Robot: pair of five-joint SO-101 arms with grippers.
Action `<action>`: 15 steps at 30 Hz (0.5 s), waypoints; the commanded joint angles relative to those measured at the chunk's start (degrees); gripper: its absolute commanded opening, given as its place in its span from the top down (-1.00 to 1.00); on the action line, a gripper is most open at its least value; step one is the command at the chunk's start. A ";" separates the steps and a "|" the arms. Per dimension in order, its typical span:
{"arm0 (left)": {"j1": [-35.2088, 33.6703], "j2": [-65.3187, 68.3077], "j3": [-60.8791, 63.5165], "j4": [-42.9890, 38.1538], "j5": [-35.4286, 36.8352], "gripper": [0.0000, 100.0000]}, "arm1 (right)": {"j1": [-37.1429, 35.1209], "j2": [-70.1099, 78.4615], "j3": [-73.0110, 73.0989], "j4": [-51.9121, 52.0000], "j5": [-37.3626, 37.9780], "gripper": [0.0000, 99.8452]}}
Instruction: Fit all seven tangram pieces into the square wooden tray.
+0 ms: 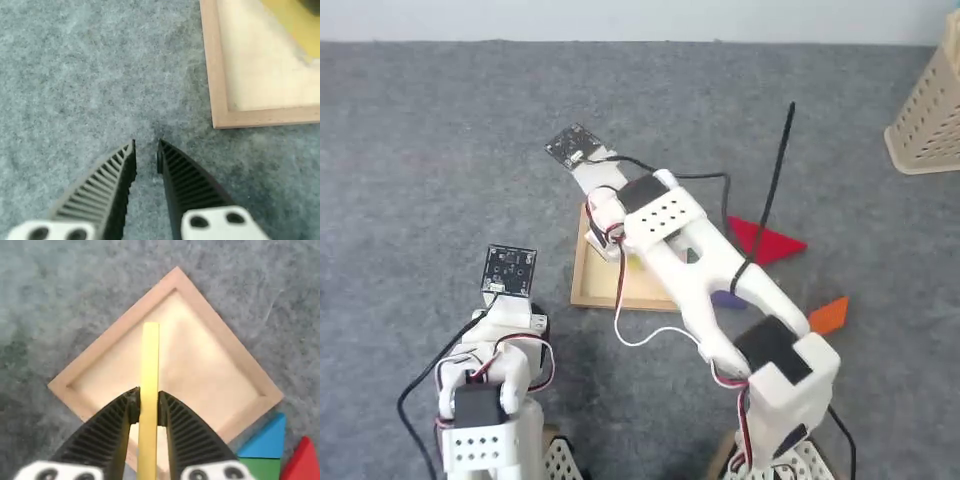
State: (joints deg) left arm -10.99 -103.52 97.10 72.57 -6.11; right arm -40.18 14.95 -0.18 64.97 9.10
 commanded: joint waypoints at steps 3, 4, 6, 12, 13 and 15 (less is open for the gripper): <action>0.09 -1.23 -0.57 0.00 0.44 0.86 | 0.40 -0.22 -3.87 -0.66 0.35 0.85; 0.09 -1.23 -0.57 0.00 0.44 0.86 | 0.84 -0.22 -3.96 -0.66 0.35 0.78; 0.09 -1.23 -0.57 0.00 0.44 0.86 | 1.36 -0.22 -4.66 -0.66 0.44 0.66; 0.09 -1.23 -0.57 0.00 0.44 0.86 | 4.79 -0.84 -6.77 -0.13 4.13 0.59; 0.09 -1.23 -0.57 0.00 0.44 0.86 | 5.49 -1.27 -6.77 -0.13 4.13 0.60; 0.09 -1.23 -0.57 0.00 0.44 0.86 | 6.73 -2.68 -6.42 -0.04 4.04 0.65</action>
State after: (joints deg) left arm -10.99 -103.52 97.10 72.57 -6.11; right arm -35.87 15.82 -3.25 64.97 11.91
